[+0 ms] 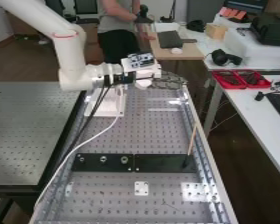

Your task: Grab the pcb board and place it in the clear container

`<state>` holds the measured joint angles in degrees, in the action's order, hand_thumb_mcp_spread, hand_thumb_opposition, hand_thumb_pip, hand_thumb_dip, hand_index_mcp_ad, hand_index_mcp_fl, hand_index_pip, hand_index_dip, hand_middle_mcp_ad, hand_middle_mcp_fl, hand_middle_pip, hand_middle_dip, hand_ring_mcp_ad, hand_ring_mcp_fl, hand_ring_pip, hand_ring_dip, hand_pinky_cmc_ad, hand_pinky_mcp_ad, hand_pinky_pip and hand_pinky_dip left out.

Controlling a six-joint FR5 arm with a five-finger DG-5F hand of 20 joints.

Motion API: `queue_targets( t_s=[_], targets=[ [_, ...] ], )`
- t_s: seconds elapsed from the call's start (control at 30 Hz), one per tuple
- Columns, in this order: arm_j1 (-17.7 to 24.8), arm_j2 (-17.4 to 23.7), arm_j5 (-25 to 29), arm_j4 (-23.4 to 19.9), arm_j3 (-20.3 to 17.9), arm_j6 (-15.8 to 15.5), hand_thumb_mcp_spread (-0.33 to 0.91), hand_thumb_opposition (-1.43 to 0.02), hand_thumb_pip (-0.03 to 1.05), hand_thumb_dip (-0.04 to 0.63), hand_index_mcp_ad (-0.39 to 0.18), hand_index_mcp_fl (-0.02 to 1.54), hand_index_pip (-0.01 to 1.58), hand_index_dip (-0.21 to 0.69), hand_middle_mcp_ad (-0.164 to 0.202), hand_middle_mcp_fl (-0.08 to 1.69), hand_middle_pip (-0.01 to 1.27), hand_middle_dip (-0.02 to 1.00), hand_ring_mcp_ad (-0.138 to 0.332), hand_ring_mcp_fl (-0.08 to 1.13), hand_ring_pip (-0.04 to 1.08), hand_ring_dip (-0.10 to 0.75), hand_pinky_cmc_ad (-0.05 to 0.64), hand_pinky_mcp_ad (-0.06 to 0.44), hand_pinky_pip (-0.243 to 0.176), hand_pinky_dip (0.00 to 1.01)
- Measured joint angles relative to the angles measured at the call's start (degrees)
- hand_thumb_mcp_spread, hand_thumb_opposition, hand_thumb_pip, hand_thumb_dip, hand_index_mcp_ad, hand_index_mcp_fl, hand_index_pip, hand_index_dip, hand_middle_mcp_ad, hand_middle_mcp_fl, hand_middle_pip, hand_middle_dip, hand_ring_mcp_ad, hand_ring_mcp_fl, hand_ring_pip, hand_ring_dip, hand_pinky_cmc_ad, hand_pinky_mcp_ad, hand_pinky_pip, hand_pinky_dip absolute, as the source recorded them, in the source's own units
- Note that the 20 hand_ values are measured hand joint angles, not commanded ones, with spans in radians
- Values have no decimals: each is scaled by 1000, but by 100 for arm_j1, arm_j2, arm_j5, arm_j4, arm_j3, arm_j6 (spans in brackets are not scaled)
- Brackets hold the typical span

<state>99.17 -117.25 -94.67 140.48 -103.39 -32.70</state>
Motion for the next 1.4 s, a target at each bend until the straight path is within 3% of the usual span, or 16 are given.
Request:
queue_targets(
  t_s=[0.37, 0.5, 0.57, 0.7, 0.9, 1.13, 1.4],
  targets=[
    [156, -335, 137, 248, 236, -52, 538, -916, 583, 218, -115, 506, 1508, 72, 65, 250, 136, 173, 195, 75, 70, -3, 344, 138, -45, 211],
    [161, -420, 208, 573, 332, -131, 543, -902, 593, 222, -120, 391, 1545, 80, 68, 220, 134, 173, 195, 75, 70, -3, 340, 138, -45, 222],
    [161, -441, 256, 646, 351, -174, 538, -895, 625, 220, -120, 241, 1539, 80, 68, 168, 134, 169, 192, 73, 68, -3, 337, 138, -51, 260],
    [153, -479, 338, 734, 374, -172, 506, -881, 635, 223, -120, 122, 1552, 80, 65, 150, 134, 173, 197, 61, 68, -7, 330, 136, -56, 319],
    [131, -476, 380, 729, 368, -162, 475, -864, 648, 223, -120, 86, 1552, 80, 65, 138, 134, 173, 197, 47, 72, -3, 335, 134, -68, 356],
    [68, -291, 385, 672, 343, -169, 471, -864, 648, 223, -120, 72, 1552, 80, 65, 117, 134, 169, 197, 28, 70, -7, 339, 134, -68, 367],
    [-153, 301, 397, 576, 127, -293, 454, -867, 648, 225, -113, 70, 1552, 80, 63, 117, 134, 173, 197, 28, 77, -3, 335, 134, -68, 386]
  ],
)
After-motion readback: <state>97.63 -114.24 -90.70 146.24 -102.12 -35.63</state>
